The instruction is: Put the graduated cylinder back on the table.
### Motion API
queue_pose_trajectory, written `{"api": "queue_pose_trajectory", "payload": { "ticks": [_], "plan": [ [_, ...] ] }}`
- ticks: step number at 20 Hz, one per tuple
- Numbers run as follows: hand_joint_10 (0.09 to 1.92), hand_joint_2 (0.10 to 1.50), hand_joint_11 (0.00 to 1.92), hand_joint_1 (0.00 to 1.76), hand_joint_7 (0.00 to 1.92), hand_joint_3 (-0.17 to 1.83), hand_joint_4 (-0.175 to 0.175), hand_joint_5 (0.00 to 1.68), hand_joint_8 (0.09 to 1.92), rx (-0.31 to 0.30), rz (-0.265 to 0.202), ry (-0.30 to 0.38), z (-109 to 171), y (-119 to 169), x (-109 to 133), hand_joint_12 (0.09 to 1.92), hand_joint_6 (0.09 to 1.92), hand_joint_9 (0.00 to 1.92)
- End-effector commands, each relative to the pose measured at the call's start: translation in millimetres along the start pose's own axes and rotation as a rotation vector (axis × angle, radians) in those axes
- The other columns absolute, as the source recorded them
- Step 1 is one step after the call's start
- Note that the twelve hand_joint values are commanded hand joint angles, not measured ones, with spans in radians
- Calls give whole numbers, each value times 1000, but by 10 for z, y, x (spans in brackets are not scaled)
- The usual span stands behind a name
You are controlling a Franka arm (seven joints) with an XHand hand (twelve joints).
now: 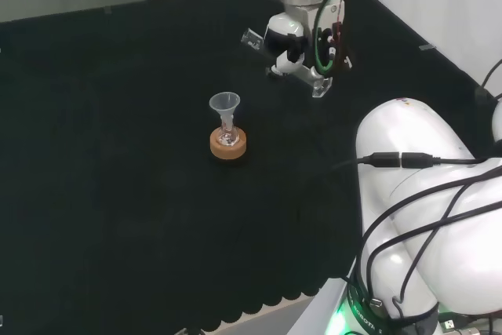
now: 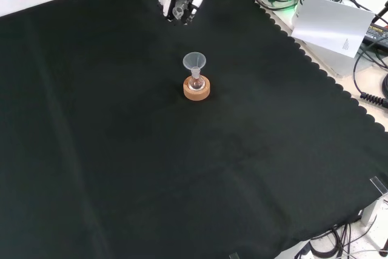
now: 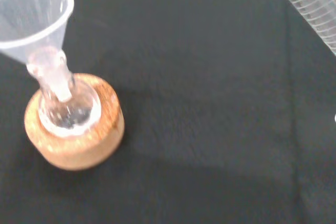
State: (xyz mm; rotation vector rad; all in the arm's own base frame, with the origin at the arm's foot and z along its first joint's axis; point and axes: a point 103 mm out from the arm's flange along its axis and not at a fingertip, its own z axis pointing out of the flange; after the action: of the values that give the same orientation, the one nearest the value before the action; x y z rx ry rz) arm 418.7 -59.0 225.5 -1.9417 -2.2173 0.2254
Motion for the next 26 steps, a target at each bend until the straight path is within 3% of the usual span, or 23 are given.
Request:
{"api": "queue_pose_trajectory", "payload": {
  "ticks": [1,5,6,7,12,26],
  "plan": [
    [87,1101,1294,1147,1270,10,-137,1015,327,-133,-34,157,115,158,-181,683,970,1456],
    [87,1101,1291,1147,1269,10,-136,1015,324,-187,-39,252,250,321,-316,683,970,1454],
    [87,1093,1291,1190,1196,13,-150,1020,526,-200,-43,278,285,377,-346,681,953,1454],
    [87,1091,1287,1183,1165,19,-151,1019,589,-211,-47,300,317,440,-375,686,955,1453],
    [87,1089,1277,1146,1221,36,-132,1014,423,-269,-66,389,412,760,-446,704,971,1451],
    [87,1089,1270,1145,1216,39,-134,1011,391,-371,-44,513,649,1319,-426,704,975,1432]
  ]
}}
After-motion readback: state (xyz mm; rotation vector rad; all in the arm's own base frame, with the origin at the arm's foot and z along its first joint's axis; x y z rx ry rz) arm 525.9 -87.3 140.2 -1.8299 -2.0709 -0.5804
